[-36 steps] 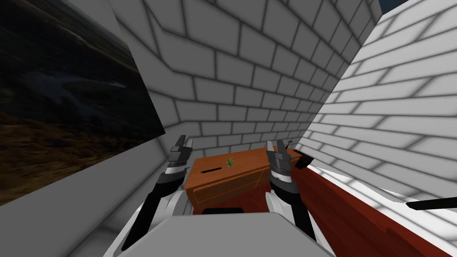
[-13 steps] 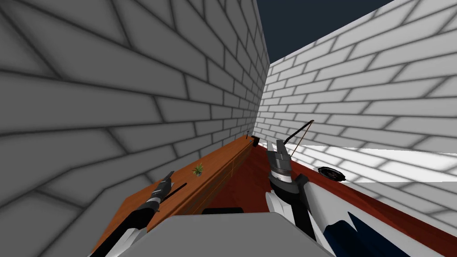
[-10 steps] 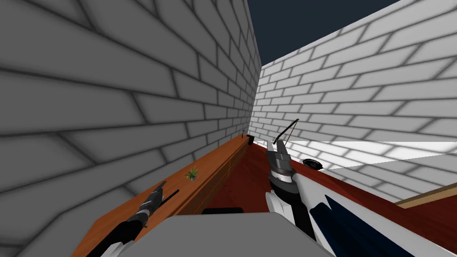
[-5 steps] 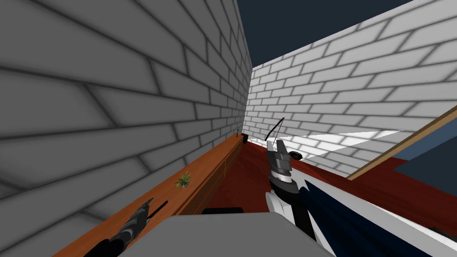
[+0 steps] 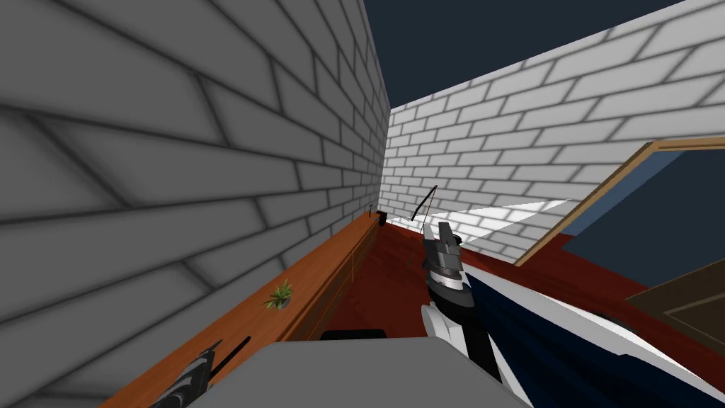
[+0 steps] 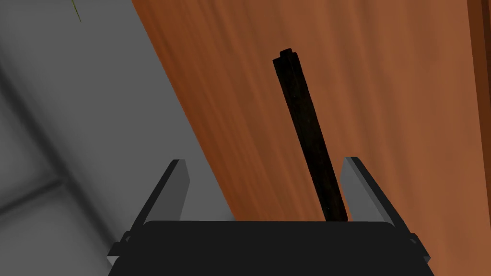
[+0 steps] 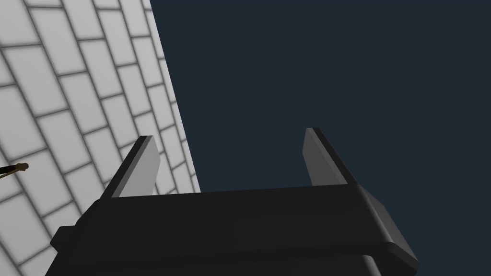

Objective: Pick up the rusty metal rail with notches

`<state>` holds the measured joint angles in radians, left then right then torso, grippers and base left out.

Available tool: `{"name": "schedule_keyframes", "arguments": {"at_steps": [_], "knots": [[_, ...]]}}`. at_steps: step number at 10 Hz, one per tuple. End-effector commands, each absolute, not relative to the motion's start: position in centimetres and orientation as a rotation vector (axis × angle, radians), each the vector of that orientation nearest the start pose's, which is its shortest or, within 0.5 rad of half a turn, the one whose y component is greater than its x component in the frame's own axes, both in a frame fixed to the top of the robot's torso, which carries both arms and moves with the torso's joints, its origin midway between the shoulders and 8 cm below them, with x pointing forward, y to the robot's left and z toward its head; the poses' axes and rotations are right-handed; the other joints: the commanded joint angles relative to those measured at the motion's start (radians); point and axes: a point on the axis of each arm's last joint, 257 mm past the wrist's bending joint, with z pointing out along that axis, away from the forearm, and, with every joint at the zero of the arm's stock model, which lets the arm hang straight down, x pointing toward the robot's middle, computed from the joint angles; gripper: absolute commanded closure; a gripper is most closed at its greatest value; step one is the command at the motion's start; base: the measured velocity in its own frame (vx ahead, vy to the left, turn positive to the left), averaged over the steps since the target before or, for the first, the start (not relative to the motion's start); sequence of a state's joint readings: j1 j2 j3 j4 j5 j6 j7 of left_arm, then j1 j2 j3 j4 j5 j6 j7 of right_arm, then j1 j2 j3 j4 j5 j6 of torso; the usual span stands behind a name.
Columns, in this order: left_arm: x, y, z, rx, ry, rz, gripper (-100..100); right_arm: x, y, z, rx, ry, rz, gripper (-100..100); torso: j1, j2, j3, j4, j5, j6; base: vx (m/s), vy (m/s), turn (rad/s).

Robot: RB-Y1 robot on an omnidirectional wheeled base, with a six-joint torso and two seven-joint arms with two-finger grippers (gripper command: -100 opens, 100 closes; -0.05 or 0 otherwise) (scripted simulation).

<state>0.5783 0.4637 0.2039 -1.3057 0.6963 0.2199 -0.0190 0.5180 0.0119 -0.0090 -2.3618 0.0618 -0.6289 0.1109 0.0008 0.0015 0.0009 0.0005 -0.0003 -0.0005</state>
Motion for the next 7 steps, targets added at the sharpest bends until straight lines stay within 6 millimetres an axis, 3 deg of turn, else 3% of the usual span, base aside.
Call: {"name": "schedule_keyframes", "arguments": {"at_steps": [1, 2, 7], "knots": [[13.4, 56.9, -51.6, -2.237, 1.164, -0.361, -100, 30.2, -26.7, 7.6, 0.432, 0.526, 1.182, 0, 0.000, 0.000, 0.000, 0.000, 0.000, 0.000, 0.008, 0.014, -0.141], [12.7, 57.1, -52.0, -2.248, 1.161, -0.344, -100, 30.2, -26.7, 7.6, 0.432, 0.526, 1.182, 0, 0.000, 0.000, 0.000, 0.000, 0.000, -0.001, 0.003, 0.008, 0.006], [4.9, 59.1, -54.6, -2.495, 1.030, -0.187, -100, 30.2, -26.7, 7.6, 0.432, 0.526, 1.182, 0, 0.001, 0.000, 0.000, 0.000, 0.000, -0.001, 0.003, 0.017, -0.218]]}}
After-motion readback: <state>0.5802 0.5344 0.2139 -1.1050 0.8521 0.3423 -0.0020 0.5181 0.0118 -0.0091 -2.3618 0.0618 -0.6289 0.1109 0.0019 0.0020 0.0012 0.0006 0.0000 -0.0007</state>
